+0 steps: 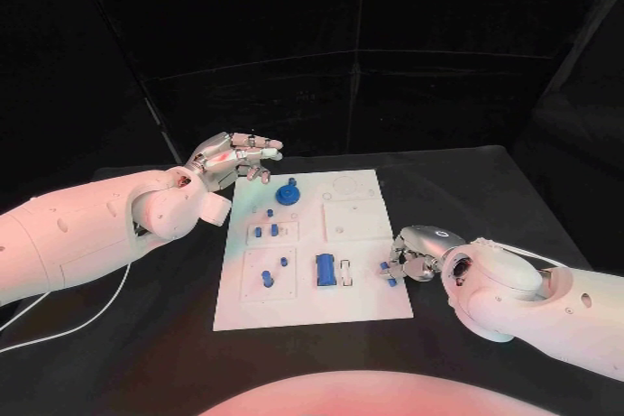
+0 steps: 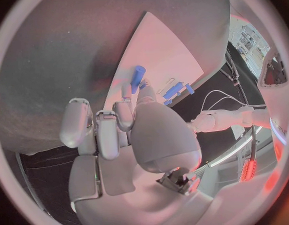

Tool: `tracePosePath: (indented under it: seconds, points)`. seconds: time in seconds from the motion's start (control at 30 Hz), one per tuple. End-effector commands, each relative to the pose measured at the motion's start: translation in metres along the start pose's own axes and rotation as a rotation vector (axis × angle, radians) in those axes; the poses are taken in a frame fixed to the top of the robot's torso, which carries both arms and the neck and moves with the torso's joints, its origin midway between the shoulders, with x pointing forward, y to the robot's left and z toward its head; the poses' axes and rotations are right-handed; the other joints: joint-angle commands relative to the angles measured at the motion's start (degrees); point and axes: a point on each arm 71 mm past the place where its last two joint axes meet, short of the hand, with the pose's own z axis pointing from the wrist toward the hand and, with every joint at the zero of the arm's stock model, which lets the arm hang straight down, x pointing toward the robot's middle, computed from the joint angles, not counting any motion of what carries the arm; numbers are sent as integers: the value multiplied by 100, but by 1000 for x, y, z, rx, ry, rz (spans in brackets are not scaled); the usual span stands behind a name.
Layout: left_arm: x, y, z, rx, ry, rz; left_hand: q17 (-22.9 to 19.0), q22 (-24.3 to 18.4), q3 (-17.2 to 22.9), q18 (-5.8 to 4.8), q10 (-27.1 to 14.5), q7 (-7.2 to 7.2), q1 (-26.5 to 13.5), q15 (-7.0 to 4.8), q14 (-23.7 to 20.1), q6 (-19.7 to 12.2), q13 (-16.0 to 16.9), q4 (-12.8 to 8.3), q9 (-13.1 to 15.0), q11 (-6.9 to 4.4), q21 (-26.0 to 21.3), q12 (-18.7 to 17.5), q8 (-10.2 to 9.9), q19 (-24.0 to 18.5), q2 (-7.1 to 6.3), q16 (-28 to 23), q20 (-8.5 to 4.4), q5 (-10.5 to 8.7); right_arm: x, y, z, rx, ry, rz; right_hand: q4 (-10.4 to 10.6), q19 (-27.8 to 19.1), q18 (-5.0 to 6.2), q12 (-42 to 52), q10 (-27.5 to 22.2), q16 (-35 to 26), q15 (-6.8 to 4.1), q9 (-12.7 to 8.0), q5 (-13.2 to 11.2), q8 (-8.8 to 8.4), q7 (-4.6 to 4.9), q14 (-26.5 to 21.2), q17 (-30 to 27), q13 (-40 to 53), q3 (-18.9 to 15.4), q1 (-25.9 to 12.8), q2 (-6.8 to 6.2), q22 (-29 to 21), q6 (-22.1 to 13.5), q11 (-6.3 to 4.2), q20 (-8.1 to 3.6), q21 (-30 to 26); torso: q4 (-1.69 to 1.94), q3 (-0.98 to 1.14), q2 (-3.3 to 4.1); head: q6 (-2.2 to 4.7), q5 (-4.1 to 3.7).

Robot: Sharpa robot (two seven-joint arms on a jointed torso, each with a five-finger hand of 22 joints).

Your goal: Assemble the parts on the task board

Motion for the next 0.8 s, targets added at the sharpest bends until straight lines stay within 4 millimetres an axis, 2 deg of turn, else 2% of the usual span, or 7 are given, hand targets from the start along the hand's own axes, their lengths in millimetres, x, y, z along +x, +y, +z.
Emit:
tracePosePath:
  seconds: [0.03, 0.2, 0.47, 0.67, 0.73, 0.8]
  points:
    - [2, -1, 0, 3, 22, -8, -11, -8, 5, 83, -58, 6, -21, 11, -46, -28, 6, 24, 0, 0, -27, 36, 31, -37, 37, -16, 4, 17, 15, 0, -1, 9, 63, -146, -24, -8, -22, -44, -25, -19, -10, -33, -42, -42, 29, 374, 439, -10, -17, 14, -68, -15, -14, -14, -15, -41, 6, -5, 2, 7, 2]
    - [2, -1, 0, 2, 23, -8, -11, -8, 5, 83, -58, 6, -21, 11, -46, -28, 6, 24, 0, 0, -27, 36, 31, -37, 37, -16, 4, 17, 17, 4, 0, 2, 65, -184, -133, -17, -19, -51, -40, -26, -12, -26, 35, -47, 27, 372, 440, -11, 46, 195, -37, -26, -18, -18, -15, -56, 14, -5, 6, 5, 10]
    - [2, -1, -1, 0, 26, -10, -20, -10, 7, 83, -65, 4, -16, 11, -53, -34, 6, 19, -1, 0, -30, 38, 31, -38, 36, -20, 4, 18, 19, 9, 1, -11, 59, -197, -237, -12, -21, -58, -50, -23, -19, -24, 186, -55, 20, 375, 456, -12, 126, 375, 36, -17, 2, -27, -20, -57, -8, -3, 7, 9, 51]
    - [2, 0, -1, 0, 29, -11, -20, -11, 12, 83, -72, 3, -4, 10, -57, -38, 6, 10, -1, -1, -33, 41, 33, -40, 35, -19, 3, 20, 19, 11, 0, -11, 53, -177, -266, -3, -22, -84, -63, -24, -31, -52, 782, -114, 13, 379, 468, -27, 168, 472, 97, -12, 11, -39, -34, -60, -10, -1, 6, 0, 53]
    - [2, 0, -1, 0, 29, -11, -20, -11, 12, 83, -72, 3, -4, 10, -57, -38, 6, 10, -1, -1, -33, 41, 33, -40, 35, -20, 3, 20, 18, 12, 0, -9, 49, -163, -289, 2, -23, -82, -61, -22, -37, -59, 882, -124, 3, 380, 475, -25, 204, 534, 129, -5, 28, -48, -38, -57, -8, 0, 5, -2, 53]
    - [2, 0, -1, 0, 30, -11, -24, -12, 14, 83, -74, 3, 0, 10, -60, -39, 6, 7, -1, -1, -34, 42, 34, -40, 35, -21, 3, 20, 18, 12, -1, -6, 42, -145, -331, 10, -24, -79, -57, -19, -51, -67, 855, -135, -10, 382, 482, -20, 295, 650, 196, 6, 53, -63, -49, -50, -8, -1, 4, -3, 53]
